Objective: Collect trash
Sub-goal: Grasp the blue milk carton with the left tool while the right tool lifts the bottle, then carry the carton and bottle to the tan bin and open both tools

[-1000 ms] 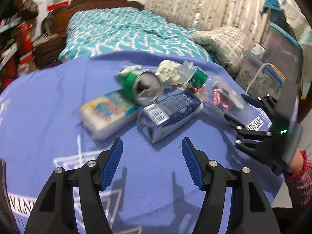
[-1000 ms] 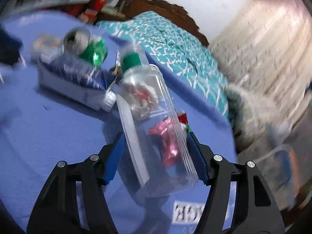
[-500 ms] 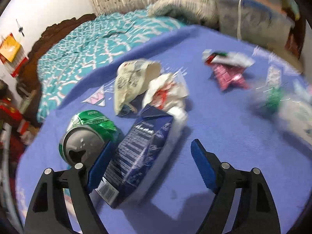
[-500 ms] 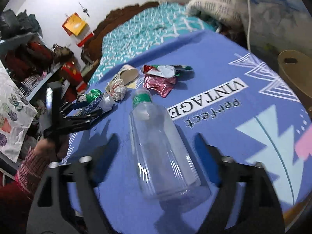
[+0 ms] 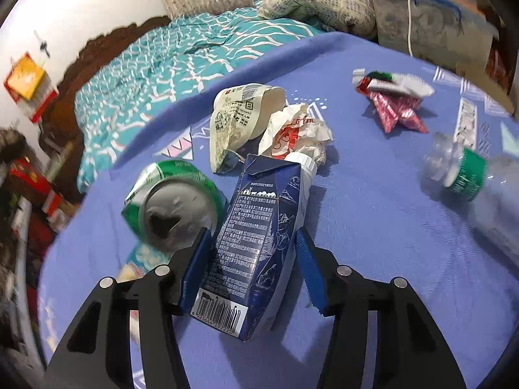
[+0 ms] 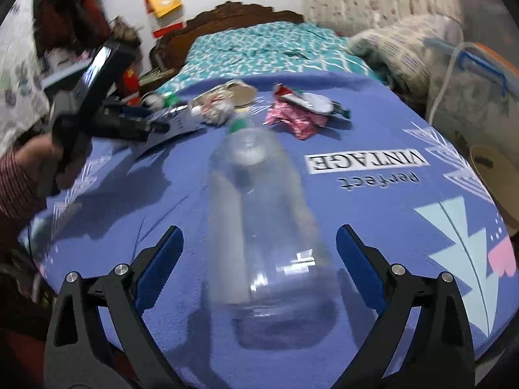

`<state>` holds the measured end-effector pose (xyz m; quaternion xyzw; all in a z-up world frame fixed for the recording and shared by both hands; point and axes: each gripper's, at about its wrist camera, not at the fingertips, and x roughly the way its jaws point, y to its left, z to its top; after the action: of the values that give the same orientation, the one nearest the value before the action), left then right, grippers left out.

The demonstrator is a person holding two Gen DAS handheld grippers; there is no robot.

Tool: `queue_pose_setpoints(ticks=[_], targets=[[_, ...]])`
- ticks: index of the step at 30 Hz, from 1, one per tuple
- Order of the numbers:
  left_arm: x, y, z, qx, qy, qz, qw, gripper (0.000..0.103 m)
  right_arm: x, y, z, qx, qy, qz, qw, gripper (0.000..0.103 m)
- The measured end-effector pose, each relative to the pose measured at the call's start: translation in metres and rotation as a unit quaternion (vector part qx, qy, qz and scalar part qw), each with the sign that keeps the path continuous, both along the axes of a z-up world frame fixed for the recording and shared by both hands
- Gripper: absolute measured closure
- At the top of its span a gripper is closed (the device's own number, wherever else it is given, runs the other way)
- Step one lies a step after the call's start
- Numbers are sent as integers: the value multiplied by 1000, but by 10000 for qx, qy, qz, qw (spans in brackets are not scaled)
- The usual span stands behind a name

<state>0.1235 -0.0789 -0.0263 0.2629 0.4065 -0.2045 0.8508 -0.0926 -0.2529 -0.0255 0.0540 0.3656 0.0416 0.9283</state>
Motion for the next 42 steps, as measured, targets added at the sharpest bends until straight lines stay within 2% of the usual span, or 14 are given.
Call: queue_pose_setpoints(ticks=[2,4,5,7,9,10,11,12,17,19,22,26,31,42], targets=[[-5,2,4,-201,136,-35,9997,54,4,8,-7,-320,127,-43,9994,9],[-9,2,8,-335,205,-125,9992,52,4,8,-13,-360,188,-77,9991,9],[-8,1,7,-316,269,-118,9991,44,4,5,-15,-292,202,-103,9993,9],[-1,-2,-4,-164,469,-14,9988,38,4,0,-15,-227,190,-214,9993,10],[5,-3,-18,-25,636,116,9979,39,2,-7,-12,-176,101,-336,9992,14],[6,-3,-22,21,610,185,9980,44,1,-8,-11,-152,71,-377,9991,15],[6,-1,-23,-31,605,231,9979,49,0,-9,-10,-107,57,-386,9992,28],[4,1,-22,-116,641,276,9975,51,-1,-12,-10,-65,49,-416,9991,35],[-25,6,-7,-647,682,294,9951,54,-8,-18,-7,215,-91,-463,9987,39],[-47,1,0,-970,770,121,9922,54,-11,-21,-6,377,-108,-509,9979,39],[-77,-12,5,-1229,867,-196,9884,54,-17,-27,-5,632,-136,-694,9955,40],[-102,-48,12,-1418,1042,-707,9819,54,-28,-45,1,601,-275,-1182,9908,40],[-110,-107,14,-1432,1104,-1266,9753,55,-44,-77,4,600,-410,-1867,9797,40],[-120,-253,4,-1166,1249,-2400,9556,56,-69,-174,1,930,-480,-3099,9450,40]])
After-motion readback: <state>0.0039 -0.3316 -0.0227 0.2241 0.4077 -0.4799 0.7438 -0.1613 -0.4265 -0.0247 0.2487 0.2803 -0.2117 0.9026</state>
